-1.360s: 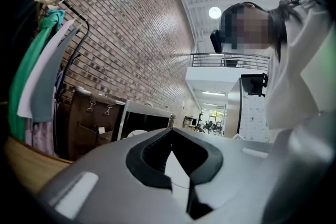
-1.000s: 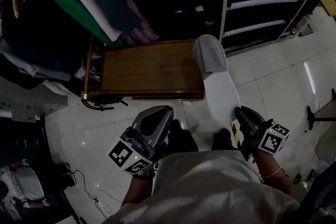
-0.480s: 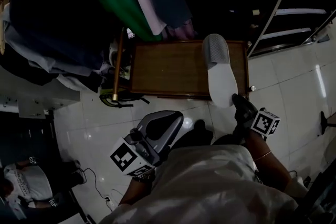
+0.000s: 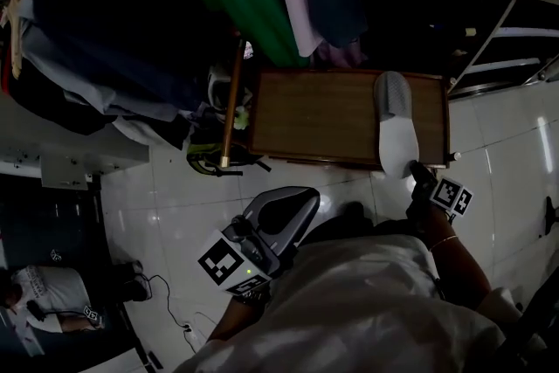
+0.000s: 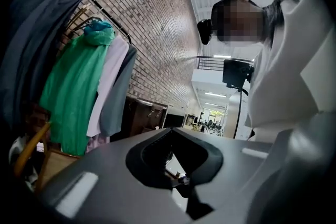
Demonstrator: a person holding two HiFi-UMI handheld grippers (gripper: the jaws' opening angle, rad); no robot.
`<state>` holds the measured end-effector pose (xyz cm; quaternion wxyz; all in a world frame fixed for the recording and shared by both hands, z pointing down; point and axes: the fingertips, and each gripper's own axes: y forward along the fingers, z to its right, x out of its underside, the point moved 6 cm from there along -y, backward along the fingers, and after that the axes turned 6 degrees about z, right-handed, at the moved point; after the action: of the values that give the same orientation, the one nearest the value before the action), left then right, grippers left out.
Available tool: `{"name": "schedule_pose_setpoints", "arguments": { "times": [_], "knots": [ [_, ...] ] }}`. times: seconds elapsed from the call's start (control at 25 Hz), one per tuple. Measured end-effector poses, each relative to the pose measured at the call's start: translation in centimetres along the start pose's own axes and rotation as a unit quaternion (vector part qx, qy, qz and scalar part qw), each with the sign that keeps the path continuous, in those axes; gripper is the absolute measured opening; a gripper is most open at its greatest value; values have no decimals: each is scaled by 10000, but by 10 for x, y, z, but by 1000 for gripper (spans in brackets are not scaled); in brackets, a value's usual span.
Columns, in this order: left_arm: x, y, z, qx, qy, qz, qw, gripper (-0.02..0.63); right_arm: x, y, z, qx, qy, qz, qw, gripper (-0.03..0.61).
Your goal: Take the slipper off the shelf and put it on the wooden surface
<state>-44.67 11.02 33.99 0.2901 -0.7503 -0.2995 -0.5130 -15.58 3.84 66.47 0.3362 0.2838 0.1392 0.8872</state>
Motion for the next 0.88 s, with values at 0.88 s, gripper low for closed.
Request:
{"name": "schedule_pose_setpoints", "arguments": {
  "times": [0.88],
  "knots": [
    [-12, 41, 19, 853, 291, 281, 9955, 3, -98, -144, -131, -486, -1910, 1155, 9736, 193]
  ]
}}
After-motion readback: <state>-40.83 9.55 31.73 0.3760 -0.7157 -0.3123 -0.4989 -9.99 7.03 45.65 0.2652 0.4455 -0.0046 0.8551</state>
